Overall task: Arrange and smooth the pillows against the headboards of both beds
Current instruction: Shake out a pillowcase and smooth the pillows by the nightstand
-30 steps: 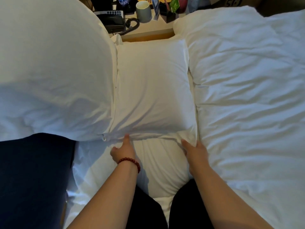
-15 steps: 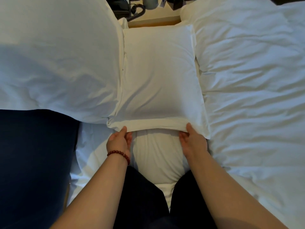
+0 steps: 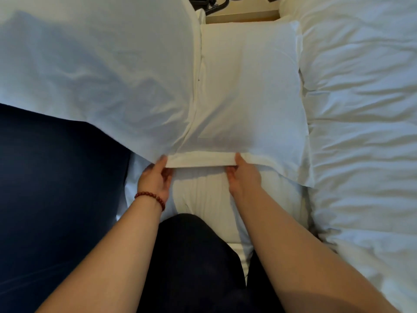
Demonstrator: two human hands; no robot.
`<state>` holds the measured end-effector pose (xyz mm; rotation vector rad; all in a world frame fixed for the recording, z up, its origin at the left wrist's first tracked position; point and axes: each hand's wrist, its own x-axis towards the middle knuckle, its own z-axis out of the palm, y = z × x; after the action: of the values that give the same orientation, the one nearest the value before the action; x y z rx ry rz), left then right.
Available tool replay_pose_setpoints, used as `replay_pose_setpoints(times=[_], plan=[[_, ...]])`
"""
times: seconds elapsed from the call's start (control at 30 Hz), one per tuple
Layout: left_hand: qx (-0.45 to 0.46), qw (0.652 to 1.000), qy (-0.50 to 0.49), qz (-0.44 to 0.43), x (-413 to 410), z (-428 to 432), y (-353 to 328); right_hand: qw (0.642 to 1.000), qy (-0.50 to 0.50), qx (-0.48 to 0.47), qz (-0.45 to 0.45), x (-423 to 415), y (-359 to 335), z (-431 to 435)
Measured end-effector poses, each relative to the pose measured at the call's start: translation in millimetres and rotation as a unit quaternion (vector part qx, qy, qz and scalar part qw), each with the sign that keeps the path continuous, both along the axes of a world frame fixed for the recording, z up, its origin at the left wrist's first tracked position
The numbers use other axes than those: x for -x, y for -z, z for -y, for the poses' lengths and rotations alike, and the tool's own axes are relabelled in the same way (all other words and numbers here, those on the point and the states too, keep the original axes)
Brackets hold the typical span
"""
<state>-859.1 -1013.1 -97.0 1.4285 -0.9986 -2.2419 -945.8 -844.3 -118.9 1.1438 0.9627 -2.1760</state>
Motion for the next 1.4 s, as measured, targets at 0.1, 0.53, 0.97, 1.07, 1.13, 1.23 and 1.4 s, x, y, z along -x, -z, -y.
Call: replay_pose_setpoints(times=[0.1, 0.53, 0.97, 1.07, 1.13, 1.23, 1.4], plan=[[0.016, 0.999, 0.031, 0.021, -23.4, -6.5, 2.8, 0.998, 0.007, 0.059, 0.015, -15.7, 2.7, -1.4], [0.127, 0.991, -0.038, -0.003, -28.5, 12.4, -36.9, 0.997, -0.072, 0.015, -0.014, -26.6, -1.4, 36.1], [0.218, 0.975, -0.027, -0.040, -22.0, 18.6, -130.2, 0.940, -0.284, -0.037, -0.183, -28.9, -124.0, 50.1], [0.200, 0.973, -0.080, -0.079, -17.7, 23.9, -165.9, 0.908, -0.314, -0.059, -0.271, -6.9, -173.4, 65.3], [0.192, 0.968, -0.112, -0.116, -16.3, 25.1, -191.1, 0.873, -0.336, -0.083, -0.344, 5.1, -206.9, 77.7], [0.236, 0.957, -0.110, -0.126, -19.0, 25.9, -227.8, 0.790, -0.375, -0.133, -0.467, 18.3, -255.7, 96.4], [0.209, 0.956, -0.156, -0.132, -18.8, 24.7, -275.9, 0.571, -0.449, -0.200, -0.657, 37.1, -301.9, 127.3]])
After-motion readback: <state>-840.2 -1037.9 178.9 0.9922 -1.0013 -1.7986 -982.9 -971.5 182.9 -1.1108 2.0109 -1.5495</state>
